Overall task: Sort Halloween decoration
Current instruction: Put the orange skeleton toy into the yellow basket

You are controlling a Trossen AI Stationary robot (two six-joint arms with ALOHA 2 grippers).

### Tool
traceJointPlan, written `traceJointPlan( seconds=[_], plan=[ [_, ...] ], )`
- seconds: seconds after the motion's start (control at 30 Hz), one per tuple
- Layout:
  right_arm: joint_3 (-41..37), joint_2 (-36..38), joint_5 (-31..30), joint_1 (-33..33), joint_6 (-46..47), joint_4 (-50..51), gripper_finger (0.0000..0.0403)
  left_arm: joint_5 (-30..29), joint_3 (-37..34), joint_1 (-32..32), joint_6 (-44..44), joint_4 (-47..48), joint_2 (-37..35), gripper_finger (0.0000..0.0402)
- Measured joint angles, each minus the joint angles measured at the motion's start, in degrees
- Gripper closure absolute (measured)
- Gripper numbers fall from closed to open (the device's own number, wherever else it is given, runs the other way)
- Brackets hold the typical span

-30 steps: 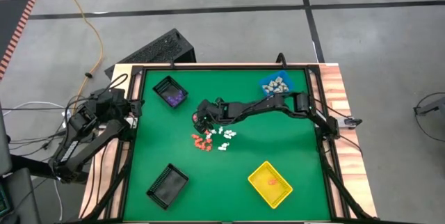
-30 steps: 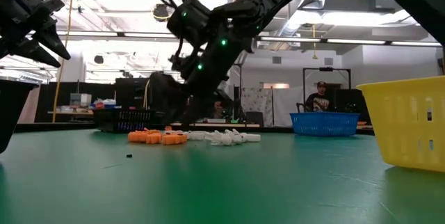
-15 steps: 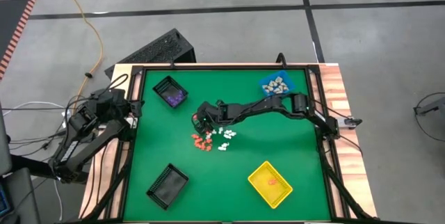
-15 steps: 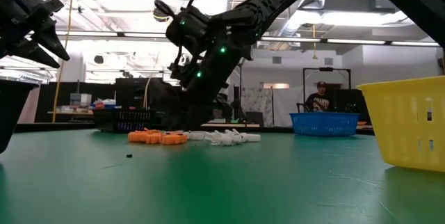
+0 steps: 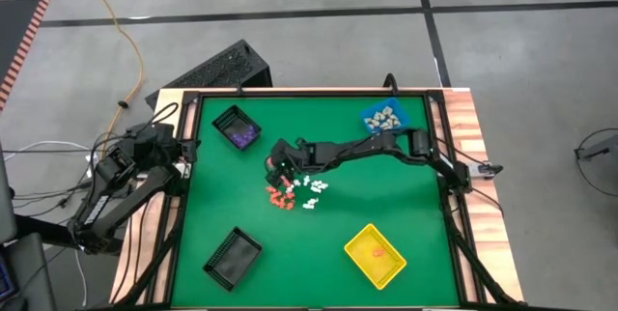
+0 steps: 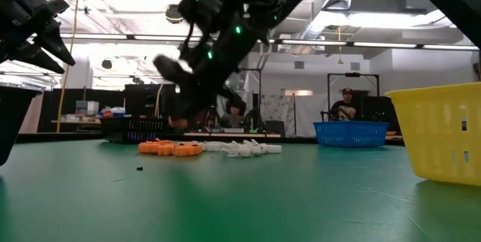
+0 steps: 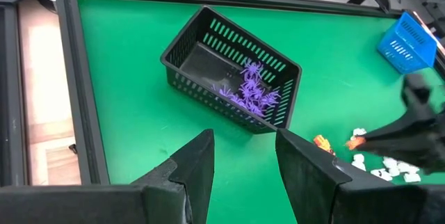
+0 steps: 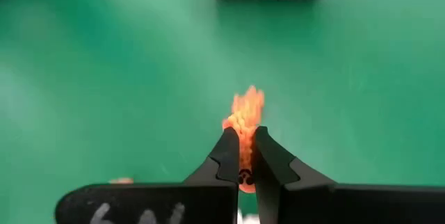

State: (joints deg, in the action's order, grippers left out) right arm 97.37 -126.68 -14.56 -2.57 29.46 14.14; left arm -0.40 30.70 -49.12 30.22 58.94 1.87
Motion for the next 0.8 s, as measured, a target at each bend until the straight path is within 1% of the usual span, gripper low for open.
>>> traceJointPlan(
  seconds=[0.17, 0.3, 0.43, 0.6, 0.8],
  plan=[
    [5.5, 0.0, -0.2, -0.2, -2.9, 2.7, 0.0364, 0.0, 0.0, 0.0, 0.0, 0.0, 0.0, 0.0258],
    [9.3, 0.1, -0.1, -0.1, -4.4, 2.8, 0.0364, 0.0, 0.0, 0.0, 0.0, 0.0, 0.0, 0.0258],
    [11.0, 2.4, 2.9, -0.1, -6.4, 5.7, 0.0364, 0.0, 0.0, 0.0, 0.0, 0.1, 0.0, 0.0258],
    [10.9, 8.1, 4.2, 1.0, -7.9, 17.7, 0.0366, 0.1, 0.0, 0.0, -0.2, 0.1, 0.0, 0.0258],
    [10.9, 15.3, 4.3, 5.1, -8.7, 33.3, 0.0366, 0.2, 0.0, 0.0, -0.3, 0.2, 0.0, 0.0258]
  ],
)
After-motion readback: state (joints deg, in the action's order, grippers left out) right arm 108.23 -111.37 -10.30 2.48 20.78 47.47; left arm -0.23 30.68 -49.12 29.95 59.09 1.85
